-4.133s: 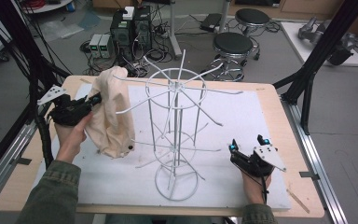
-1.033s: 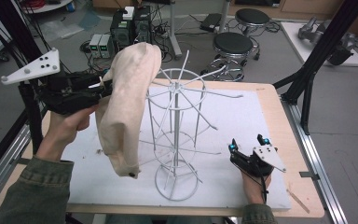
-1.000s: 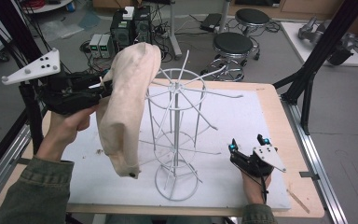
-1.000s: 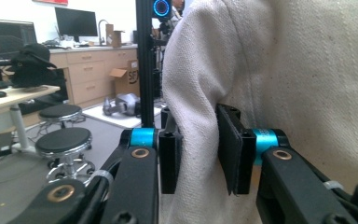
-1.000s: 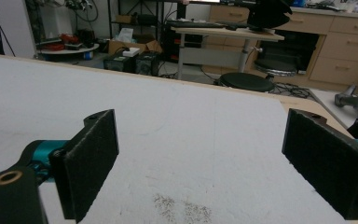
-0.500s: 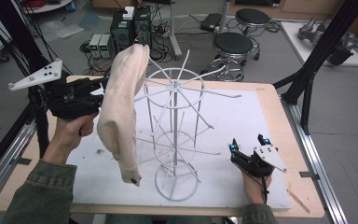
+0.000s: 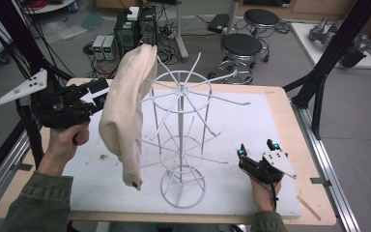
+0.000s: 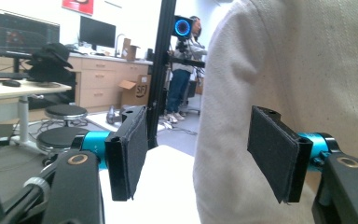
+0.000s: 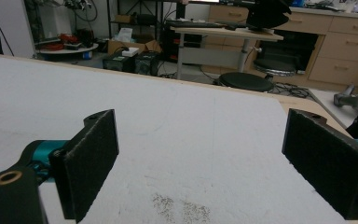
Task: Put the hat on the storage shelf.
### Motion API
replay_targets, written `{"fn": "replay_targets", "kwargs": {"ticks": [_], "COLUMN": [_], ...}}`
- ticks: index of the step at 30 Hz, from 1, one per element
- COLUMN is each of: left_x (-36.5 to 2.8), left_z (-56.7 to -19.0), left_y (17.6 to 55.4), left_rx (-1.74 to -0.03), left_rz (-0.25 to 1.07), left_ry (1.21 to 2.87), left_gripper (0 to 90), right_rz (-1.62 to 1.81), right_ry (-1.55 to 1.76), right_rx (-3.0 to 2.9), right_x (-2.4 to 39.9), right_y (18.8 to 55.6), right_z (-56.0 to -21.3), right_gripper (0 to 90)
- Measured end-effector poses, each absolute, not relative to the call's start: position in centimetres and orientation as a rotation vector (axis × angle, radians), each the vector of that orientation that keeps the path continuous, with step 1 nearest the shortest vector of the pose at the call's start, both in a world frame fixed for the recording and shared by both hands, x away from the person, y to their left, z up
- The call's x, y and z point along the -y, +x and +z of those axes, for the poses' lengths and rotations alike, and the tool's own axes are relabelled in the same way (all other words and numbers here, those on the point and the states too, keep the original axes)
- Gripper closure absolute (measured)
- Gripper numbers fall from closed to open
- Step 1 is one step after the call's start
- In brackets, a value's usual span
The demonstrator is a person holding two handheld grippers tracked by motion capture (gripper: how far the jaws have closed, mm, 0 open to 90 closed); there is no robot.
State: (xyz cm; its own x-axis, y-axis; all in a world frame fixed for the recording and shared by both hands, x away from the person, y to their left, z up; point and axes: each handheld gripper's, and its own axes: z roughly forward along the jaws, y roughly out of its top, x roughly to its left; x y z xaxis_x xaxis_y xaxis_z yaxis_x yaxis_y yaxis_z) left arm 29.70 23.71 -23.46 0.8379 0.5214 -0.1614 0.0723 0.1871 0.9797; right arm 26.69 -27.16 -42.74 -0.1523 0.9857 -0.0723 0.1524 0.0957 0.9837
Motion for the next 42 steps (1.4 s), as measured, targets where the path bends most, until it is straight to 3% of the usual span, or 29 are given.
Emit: {"fn": "replay_targets", "kwargs": {"ticks": [14, 30, 42], "left_x": [-26.4, -28.8, -30.1], "left_z": [-26.2, -34.0, -37.1], "left_y": [28.3, 27.3, 26.4], "left_rx": [-0.609, -0.770, -0.878], "left_rz": [0.411, 0.422, 0.484], "left_ry": [1.325, 1.333, 1.341], "left_gripper": [35.5, 34.2, 33.2], "right_rz": [1.165, 1.158, 1.154], "right_ry": [1.181, 1.172, 1.170], "right_rx": [-1.485, -1.495, -1.502], "right_x": [27.1, 26.8, 26.7], "right_y": [26.7, 26.6, 26.5], "right_z": [-42.8, -42.8, -42.8], "right_gripper": [9.7, 9.7, 9.7]}}
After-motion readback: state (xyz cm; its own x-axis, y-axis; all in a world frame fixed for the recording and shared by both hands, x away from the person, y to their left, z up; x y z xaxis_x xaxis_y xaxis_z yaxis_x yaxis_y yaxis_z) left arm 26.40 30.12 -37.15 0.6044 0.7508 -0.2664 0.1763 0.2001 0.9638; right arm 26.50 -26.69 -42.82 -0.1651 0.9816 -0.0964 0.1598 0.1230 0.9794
